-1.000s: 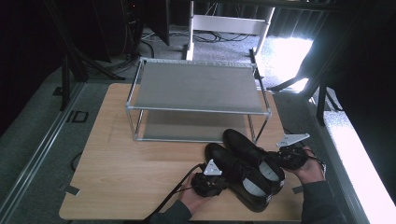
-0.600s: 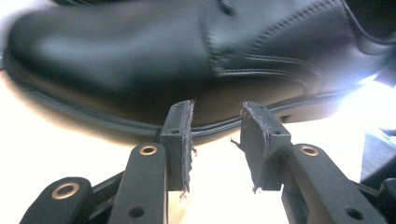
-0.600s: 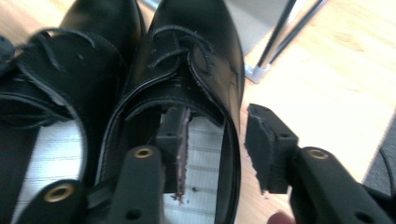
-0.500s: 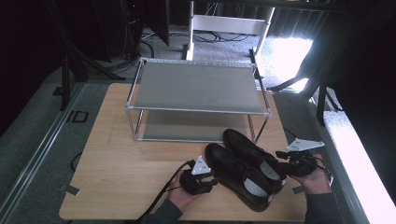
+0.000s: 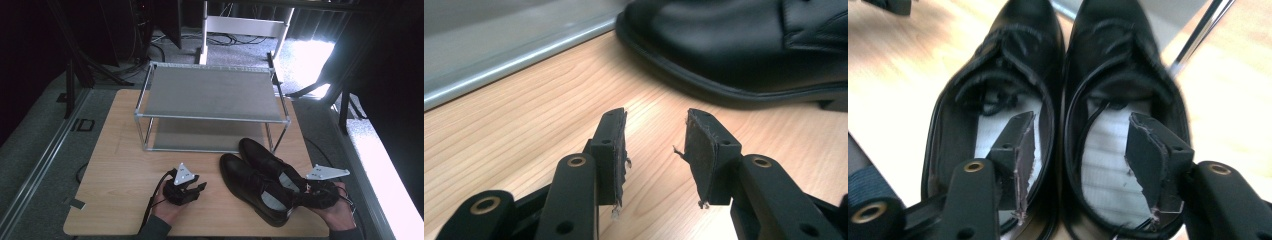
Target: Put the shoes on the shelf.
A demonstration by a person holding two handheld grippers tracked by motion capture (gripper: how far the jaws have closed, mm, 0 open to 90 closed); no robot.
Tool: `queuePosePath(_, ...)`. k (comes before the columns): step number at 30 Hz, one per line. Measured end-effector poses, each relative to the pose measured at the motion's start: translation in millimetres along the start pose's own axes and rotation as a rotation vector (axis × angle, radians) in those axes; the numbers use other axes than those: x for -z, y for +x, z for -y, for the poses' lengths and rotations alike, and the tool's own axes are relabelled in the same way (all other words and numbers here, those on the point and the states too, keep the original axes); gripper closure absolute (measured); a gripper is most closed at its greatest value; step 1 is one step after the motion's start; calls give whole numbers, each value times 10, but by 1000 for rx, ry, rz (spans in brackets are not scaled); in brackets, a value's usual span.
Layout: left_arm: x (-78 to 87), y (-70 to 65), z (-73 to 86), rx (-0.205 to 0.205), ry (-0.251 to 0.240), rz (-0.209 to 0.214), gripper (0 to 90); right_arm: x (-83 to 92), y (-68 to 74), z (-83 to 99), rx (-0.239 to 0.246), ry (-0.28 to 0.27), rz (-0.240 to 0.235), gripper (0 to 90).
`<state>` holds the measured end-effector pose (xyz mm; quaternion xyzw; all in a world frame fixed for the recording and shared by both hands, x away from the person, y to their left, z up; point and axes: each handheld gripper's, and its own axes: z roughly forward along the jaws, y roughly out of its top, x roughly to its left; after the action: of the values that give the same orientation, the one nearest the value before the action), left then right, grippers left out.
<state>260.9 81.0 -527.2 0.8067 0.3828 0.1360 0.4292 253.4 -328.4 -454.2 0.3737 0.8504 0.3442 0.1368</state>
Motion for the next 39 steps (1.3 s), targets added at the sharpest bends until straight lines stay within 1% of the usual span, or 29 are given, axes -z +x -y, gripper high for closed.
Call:
queuePosePath(1,13,20,14,5,-1,-3,605,0,0,0,0,0,0,415)
queuePosePath(2,25,37,25,9,2,-7,603,-6,17,28,-9,2,-15,398)
queuePosePath(5,45,70,50,20,4,-20,601,-19,50,45,-11,7,-23,377)
queuePosePath(8,51,84,67,24,5,-24,601,-60,102,52,6,24,-29,369)
queuePosePath(10,43,84,76,23,10,-24,601,-115,118,54,15,45,-14,370)
queuePosePath(14,14,72,90,24,20,-21,601,-171,123,57,16,66,-6,373)
queuePosePath(16,0,64,95,21,26,-19,599,-226,134,57,17,92,8,377)
queuePosePath(17,-8,60,98,21,29,-17,599,-226,134,57,17,92,8,377)
queuePosePath(18,-11,55,100,17,33,-17,597,-258,118,63,-4,110,19,404)
queuePosePath(19,-11,55,100,17,33,-17,597,-258,118,63,-4,110,19,404)
queuePosePath(20,-11,55,100,17,32,-17,597,-291,104,73,-23,134,41,429)
queuePosePath(21,-11,55,100,17,32,-17,597,-304,104,73,-24,144,61,443)
queuePosePath(22,-10,57,101,18,32,-17,597,-304,104,73,-24,144,61,443)
queuePosePath(23,-10,58,101,19,32,-17,597,-315,105,70,-24,152,74,459)
queuePosePath(24,-11,58,103,18,34,-17,597,-326,111,55,-24,161,68,500)
queuePosePath(25,-12,57,104,15,36,-17,597,-326,111,55,-24,161,68,500)
queuePosePath(26,-19,51,107,14,38,-18,597,-367,121,39,-13,191,78,509)
queuePosePath(27,-19,51,107,14,38,-18,597,-393,129,32,-11,208,90,515)
queuePosePath(28,-22,50,107,12,39,-16,597,-397,125,24,-15,213,82,550)
queuePosePath(29,-25,46,107,12,39,-15,597,-397,125,24,-15,213,82,550)
queuePosePath(30,-27,42,107,11,40,-15,597,-396,118,7,-14,218,68,610)
queuePosePath(31,-27,39,108,10,40,-15,597,-396,118,7,-14,218,68,610)
queuePosePath(32,-27,38,108,9,41,-14,598,-403,114,-14,-11,234,47,651)
queuePosePath(33,-27,38,108,9,41,-14,598,-403,114,-14,-11,234,47,651)
queuePosePath(34,-25,37,108,9,40,-14,598,-413,95,-30,-19,253,21,693)
queuePosePath(35,-22,39,108,9,40,-13,598,-413,95,-30,-19,253,21,693)
queuePosePath(36,-19,42,108,10,38,-14,597,-413,70,-39,-29,257,-14,749)
queuePosePath(37,-16,44,107,12,35,-15,598,-412,61,-39,-35,251,-25,764)
queuePosePath(39,-14,53,107,14,36,-16,597,-408,50,-36,-48,240,-24,787)
